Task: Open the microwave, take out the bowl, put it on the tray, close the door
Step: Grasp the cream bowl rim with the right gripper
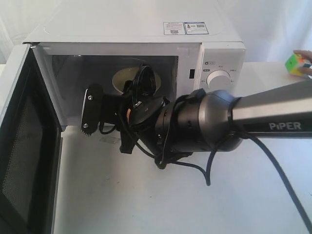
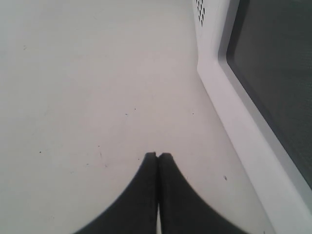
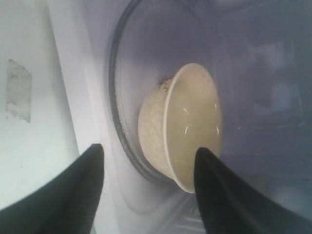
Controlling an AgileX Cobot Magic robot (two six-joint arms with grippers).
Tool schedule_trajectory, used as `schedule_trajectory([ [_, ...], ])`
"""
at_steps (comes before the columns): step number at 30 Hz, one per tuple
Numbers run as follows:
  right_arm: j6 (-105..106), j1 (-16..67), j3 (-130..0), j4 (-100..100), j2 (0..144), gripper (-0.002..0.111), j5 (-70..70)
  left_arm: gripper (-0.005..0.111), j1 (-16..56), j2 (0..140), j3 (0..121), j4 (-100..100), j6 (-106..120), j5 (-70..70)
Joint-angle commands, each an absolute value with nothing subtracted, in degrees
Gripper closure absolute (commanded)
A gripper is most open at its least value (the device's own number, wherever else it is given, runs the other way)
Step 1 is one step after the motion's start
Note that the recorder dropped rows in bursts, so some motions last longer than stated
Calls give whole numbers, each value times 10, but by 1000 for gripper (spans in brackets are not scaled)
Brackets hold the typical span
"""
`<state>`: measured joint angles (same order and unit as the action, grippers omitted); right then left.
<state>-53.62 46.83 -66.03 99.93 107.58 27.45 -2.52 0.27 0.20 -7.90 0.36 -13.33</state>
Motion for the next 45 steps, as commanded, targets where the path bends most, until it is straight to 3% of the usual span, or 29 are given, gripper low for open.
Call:
schedule_trajectory([
  [1, -542, 466, -682, 999, 1098, 54, 317, 107, -21, 0, 0, -83, 0, -133],
  [32, -543, 399, -794, 999, 1209, 54, 258, 107, -21, 0, 0, -83, 0, -133],
  [38, -543, 399, -810, 999, 1230, 73, 256, 107, -21, 0, 0, -83, 0, -133],
  [40, -543, 399, -814, 999, 1234, 81, 259, 107, -21, 0, 0, -83, 0, -133],
  [43, -543, 399, -815, 999, 1235, 103, 266, 107, -21, 0, 0, -83, 0, -133],
  [45, -543, 399, -815, 999, 1235, 108, 270, 107, -21, 0, 0, -83, 0, -133],
])
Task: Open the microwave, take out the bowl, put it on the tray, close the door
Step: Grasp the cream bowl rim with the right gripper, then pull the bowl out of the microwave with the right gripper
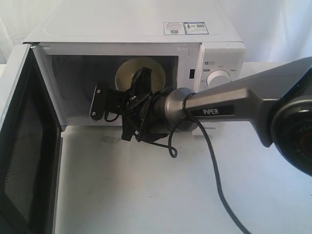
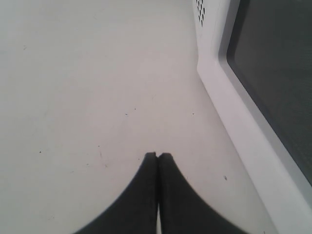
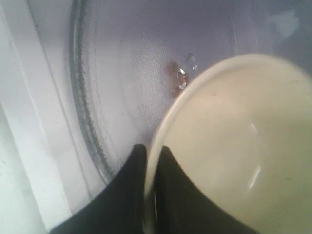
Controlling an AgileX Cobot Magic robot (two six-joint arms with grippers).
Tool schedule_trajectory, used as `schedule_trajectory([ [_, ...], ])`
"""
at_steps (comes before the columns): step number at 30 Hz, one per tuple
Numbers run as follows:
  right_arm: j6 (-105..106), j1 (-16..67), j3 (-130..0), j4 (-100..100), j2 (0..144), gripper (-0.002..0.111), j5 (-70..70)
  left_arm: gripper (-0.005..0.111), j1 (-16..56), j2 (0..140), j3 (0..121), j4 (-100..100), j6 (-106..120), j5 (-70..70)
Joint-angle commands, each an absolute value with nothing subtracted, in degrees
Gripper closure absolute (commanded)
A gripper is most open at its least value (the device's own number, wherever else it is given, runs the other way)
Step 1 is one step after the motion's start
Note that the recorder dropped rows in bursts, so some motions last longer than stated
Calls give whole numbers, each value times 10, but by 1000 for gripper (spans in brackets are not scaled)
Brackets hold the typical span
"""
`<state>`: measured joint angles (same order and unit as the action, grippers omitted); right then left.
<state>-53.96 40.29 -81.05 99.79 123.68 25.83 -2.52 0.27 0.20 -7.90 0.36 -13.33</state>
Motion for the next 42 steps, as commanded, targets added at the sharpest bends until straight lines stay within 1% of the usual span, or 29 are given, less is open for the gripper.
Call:
schedule_trajectory([
  [1, -543, 400, -815, 999, 1234, 108, 270, 107, -21, 0, 0, -83, 0, -133],
  [5, -543, 429, -815, 985, 1218, 108, 270, 107, -21, 0, 0, -83, 0, -133],
  [7, -543, 456, -815, 930, 1199, 108, 278, 107, -21, 0, 0, -83, 0, -133],
  [10, -543, 497, -800, 791, 1157, 108, 335, 107, -21, 0, 0, -83, 0, -133],
  [12, -539, 521, -761, 724, 1125, 108, 360, 107, -21, 0, 0, -83, 0, -133],
  [15, -543, 561, -658, 664, 1061, 108, 421, 107, -21, 0, 0, -83, 0, -133],
  [19, -578, 582, -539, 631, 977, 108, 455, 107, -21, 0, 0, -83, 0, -133],
  [24, -652, 582, -421, 621, 904, 108, 456, 107, -21, 0, 0, -83, 0, -133],
  [28, -714, 581, -353, 623, 875, 108, 492, 107, -21, 0, 0, -83, 0, -133],
  [31, -757, 564, -324, 628, 874, 108, 497, 107, -21, 0, 0, -83, 0, -133],
  [36, -763, 518, -311, 636, 874, 108, 490, 107, -21, 0, 0, -83, 0, -133],
  [38, -763, 501, -311, 651, 874, 108, 455, 107, -21, 0, 0, -83, 0, -133],
  [42, -763, 461, -313, 670, 874, 108, 330, 107, -21, 0, 0, -83, 0, -133],
])
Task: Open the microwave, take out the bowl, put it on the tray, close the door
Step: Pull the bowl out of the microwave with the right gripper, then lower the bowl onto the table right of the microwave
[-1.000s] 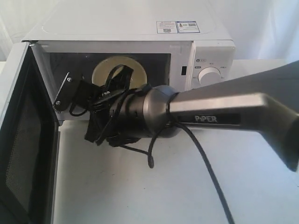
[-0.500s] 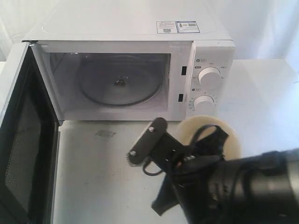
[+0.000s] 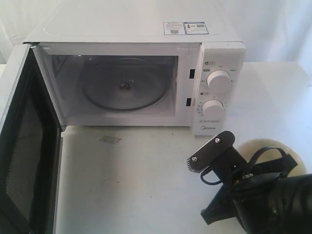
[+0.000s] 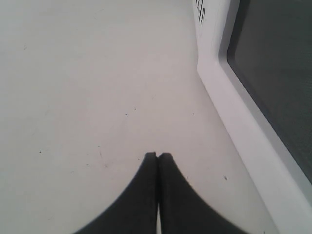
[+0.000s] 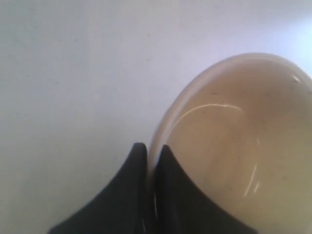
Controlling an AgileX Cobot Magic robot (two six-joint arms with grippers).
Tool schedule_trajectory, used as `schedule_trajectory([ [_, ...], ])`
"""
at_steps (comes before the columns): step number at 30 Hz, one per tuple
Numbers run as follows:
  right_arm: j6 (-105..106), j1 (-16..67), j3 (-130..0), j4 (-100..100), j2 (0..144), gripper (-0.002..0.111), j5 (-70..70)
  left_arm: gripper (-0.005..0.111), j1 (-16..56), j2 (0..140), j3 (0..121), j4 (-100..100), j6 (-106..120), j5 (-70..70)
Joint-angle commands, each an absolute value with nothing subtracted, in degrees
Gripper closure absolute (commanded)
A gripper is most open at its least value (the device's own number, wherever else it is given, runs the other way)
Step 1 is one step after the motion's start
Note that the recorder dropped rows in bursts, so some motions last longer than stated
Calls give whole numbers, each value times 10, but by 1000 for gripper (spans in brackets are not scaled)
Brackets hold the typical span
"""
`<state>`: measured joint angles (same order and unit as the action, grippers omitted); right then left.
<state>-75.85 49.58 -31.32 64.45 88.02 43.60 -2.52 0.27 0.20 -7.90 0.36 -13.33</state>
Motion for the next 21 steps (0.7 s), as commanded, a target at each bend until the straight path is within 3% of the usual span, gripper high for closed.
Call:
schedule_trajectory([
  [1, -763, 452, -314, 673, 874, 108, 308, 107, -21, 0, 0, -83, 0, -133],
  [14, -733, 392, -353, 663, 874, 108, 277, 107, -21, 0, 0, -83, 0, -133],
  [21, -733, 392, -353, 629, 874, 108, 342, 107, -21, 0, 0, -83, 0, -133],
])
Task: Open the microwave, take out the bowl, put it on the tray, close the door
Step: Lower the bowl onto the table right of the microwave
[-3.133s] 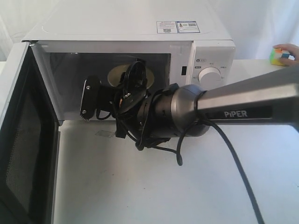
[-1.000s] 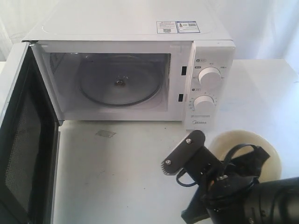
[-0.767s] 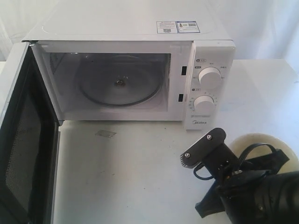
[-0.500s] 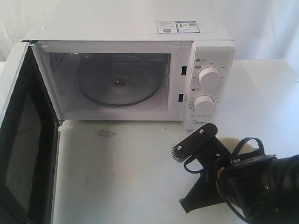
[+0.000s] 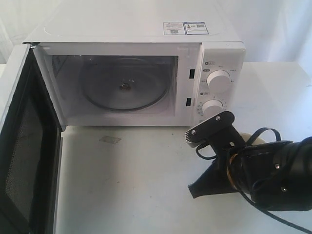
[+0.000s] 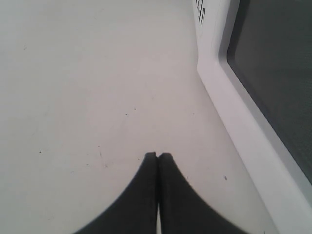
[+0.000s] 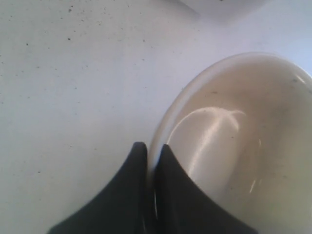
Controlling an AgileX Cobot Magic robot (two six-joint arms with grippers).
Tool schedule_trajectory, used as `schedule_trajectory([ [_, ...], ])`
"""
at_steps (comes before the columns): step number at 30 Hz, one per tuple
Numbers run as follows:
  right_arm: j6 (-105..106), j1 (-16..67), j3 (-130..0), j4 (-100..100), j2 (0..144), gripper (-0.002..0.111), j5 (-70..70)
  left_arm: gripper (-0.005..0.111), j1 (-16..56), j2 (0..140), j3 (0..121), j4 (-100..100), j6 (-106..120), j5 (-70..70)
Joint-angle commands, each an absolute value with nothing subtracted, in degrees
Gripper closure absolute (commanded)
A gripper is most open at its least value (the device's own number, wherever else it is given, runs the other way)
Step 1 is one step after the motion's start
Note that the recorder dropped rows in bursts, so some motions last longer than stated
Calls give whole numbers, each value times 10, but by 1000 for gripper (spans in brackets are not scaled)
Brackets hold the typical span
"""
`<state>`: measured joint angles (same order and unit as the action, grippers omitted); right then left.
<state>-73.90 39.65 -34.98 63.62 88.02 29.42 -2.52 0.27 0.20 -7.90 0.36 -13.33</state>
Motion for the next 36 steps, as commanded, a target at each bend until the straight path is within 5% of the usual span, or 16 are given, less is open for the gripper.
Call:
schedule_trajectory([
  [1, -733, 392, -353, 627, 874, 108, 352, 107, -21, 0, 0, -83, 0, -133],
  [24, -702, 392, -352, 615, 875, 108, 299, 107, -21, 0, 0, -83, 0, -133],
  [32, -703, 392, -352, 612, 875, 80, 299, 107, -21, 0, 0, -83, 0, -133],
  [36, -705, 392, -352, 611, 875, 78, 299, 107, -21, 0, 0, -83, 0, -133],
])
